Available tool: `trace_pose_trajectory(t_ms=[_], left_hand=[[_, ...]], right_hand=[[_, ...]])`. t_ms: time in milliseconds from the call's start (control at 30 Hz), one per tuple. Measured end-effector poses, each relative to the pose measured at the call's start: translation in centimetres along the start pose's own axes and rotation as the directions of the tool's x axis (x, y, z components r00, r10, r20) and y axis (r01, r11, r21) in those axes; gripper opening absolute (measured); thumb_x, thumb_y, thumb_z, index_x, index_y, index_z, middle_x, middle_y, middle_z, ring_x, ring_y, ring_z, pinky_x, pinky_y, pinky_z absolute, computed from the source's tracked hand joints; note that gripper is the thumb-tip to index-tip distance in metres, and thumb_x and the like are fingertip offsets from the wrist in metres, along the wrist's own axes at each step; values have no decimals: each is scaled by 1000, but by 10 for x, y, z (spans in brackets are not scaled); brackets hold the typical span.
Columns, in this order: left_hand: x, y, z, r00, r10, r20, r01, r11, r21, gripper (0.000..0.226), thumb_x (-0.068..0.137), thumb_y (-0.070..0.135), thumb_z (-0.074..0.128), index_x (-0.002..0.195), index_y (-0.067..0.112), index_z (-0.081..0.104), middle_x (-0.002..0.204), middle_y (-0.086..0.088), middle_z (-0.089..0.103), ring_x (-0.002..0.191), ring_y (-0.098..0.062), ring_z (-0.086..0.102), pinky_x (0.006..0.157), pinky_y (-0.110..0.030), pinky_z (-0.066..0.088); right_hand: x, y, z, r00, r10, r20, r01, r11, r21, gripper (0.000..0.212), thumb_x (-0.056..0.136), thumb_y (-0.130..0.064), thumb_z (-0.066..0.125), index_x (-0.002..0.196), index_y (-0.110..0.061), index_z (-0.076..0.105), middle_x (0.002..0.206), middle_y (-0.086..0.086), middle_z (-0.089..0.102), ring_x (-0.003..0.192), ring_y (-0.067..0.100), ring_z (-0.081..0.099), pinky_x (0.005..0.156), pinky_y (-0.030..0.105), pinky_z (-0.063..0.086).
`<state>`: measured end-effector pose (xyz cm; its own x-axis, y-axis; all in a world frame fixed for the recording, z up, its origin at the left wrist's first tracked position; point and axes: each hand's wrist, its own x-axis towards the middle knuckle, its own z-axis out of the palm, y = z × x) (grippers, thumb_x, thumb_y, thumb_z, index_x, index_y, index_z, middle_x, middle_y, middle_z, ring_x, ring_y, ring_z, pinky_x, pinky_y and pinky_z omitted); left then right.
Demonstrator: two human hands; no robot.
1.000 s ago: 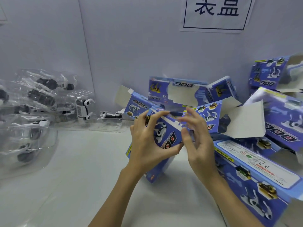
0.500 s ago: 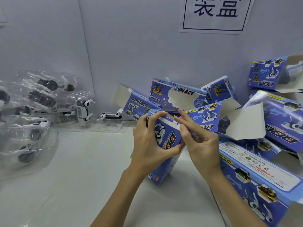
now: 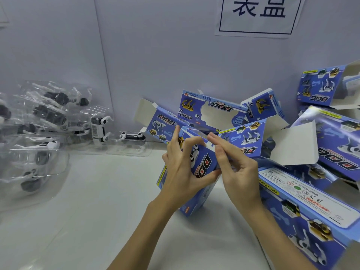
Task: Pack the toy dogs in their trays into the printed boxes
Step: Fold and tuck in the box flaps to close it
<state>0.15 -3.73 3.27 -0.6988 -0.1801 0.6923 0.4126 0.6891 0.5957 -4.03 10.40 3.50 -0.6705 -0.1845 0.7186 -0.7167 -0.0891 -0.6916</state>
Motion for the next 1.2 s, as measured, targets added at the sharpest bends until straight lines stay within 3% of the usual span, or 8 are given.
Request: trace_pose_trajectory(t_ms=[267,500,700,900,1000,1067,1133,1200], left_hand=[[3,-7,-1,998,21,-67,-20,1000,16,88,73,49,81,150,28,44,166,2,27,152,2,15,117,-30,25],[6,-18,-8,989,74,-124,-77,997,-16,76,68,51,75,132,18,51,134,-1,48,124,-20,52,101,-36,52],[5,-23,-2,997,46,-69,-49,998,-41,84,71,52,76,146,30,44,155,4,37,147,-4,31,117,-46,39],[4,-27,-4,997,-7,83,4,1000,31,119,66,63,82,162,50,12,173,13,-6,156,1,0,121,-50,28],[10,-30,-15,983,-98,153,122,979,-161,117,70,51,88,161,55,13,173,15,6,156,3,4,123,-50,35],[10,-33,-23,956,-165,242,247,900,-360,109,71,43,90,155,61,24,170,13,25,152,-17,38,109,-47,52],[6,-38,-32,915,-207,346,368,781,-506,97,70,40,89,151,58,38,150,5,57,122,-25,69,87,-38,63],[12,-42,-39,876,-257,407,455,719,-525,83,75,30,84,150,35,48,121,0,75,98,-22,77,73,-28,62]], right_hand=[[-2,10,3,982,-170,86,184,962,-202,44,98,-26,72,140,-22,62,145,-12,60,142,18,51,113,46,48],[3,8,10,987,-143,72,153,975,-162,31,97,-19,70,127,-23,73,136,-13,67,135,18,58,113,39,46],[-2,9,11,989,-127,79,142,964,-227,38,100,-11,68,137,-21,66,148,-9,58,144,17,47,119,40,39],[1,8,2,991,-10,135,24,994,-103,39,109,-29,46,147,-27,59,164,-13,40,156,10,29,122,50,36],[5,9,-5,986,115,122,-122,991,57,43,113,-22,36,155,-28,47,161,-19,44,153,4,33,126,47,32],[7,10,-10,967,190,168,-208,973,96,41,112,-26,42,152,-29,50,153,-20,52,146,3,44,119,48,43],[8,10,-10,944,224,243,-252,963,90,46,104,-44,49,148,-33,55,153,-11,54,144,11,48,115,48,47],[6,10,-10,921,240,307,-278,957,85,54,96,-60,55,146,-37,55,148,-6,59,142,19,52,114,47,49]])
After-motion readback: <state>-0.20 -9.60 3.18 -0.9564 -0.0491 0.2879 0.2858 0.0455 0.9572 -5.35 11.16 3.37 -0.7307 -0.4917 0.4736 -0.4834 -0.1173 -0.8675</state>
